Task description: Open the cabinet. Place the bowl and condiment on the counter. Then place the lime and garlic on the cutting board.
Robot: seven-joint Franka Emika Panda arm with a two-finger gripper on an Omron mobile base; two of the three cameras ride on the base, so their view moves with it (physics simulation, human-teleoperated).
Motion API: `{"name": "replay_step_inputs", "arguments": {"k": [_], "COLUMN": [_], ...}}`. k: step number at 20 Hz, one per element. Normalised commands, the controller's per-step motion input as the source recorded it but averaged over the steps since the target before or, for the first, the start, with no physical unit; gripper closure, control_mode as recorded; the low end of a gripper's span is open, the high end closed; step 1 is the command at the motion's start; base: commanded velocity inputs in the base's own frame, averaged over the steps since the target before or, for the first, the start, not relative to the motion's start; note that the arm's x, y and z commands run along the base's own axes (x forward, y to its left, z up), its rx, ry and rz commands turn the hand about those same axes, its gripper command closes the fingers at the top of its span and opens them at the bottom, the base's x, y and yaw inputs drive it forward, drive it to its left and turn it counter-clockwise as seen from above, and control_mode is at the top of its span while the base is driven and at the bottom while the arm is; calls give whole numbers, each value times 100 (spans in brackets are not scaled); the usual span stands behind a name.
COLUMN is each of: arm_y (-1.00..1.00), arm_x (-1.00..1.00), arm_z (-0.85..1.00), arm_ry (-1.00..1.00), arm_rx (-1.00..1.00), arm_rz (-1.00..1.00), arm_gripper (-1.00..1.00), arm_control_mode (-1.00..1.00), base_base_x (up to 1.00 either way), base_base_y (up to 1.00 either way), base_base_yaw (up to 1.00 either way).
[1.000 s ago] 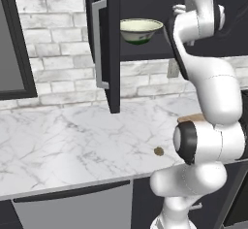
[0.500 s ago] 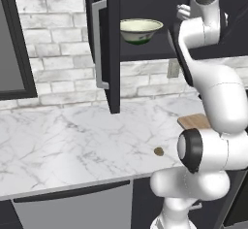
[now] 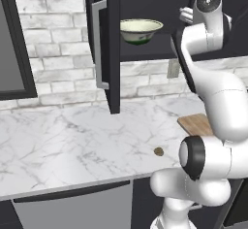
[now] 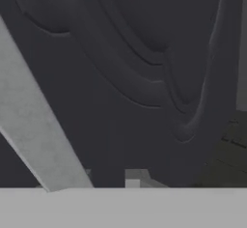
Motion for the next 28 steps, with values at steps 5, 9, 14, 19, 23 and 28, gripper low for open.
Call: {"name": "replay_step_inputs", "arguments": {"k": [5,9,14,19,23,28], "arm_y": [-100,-100,-100,-100,-100,-100], "arm_x": [-11,-19,-28,-28,-26,-30], "arm_z": [-84,-86,-88,-91,-82,-56], "arm_ry": [0,0,0,0,0,3], "arm_rx": [0,0,3,4,2,3], "arm_rz": [-3,-1,0,0,0,-1], "arm_gripper": [100,100,100,100,100,100], "arm_control_mode": [-100,-100,-100,-100,-100,-100], "base_base_x": [0,0,0,0,0,0], "base_base_y": [0,0,0,0,0,0], "base_base_yaw": [0,0,0,0,0,0]}}
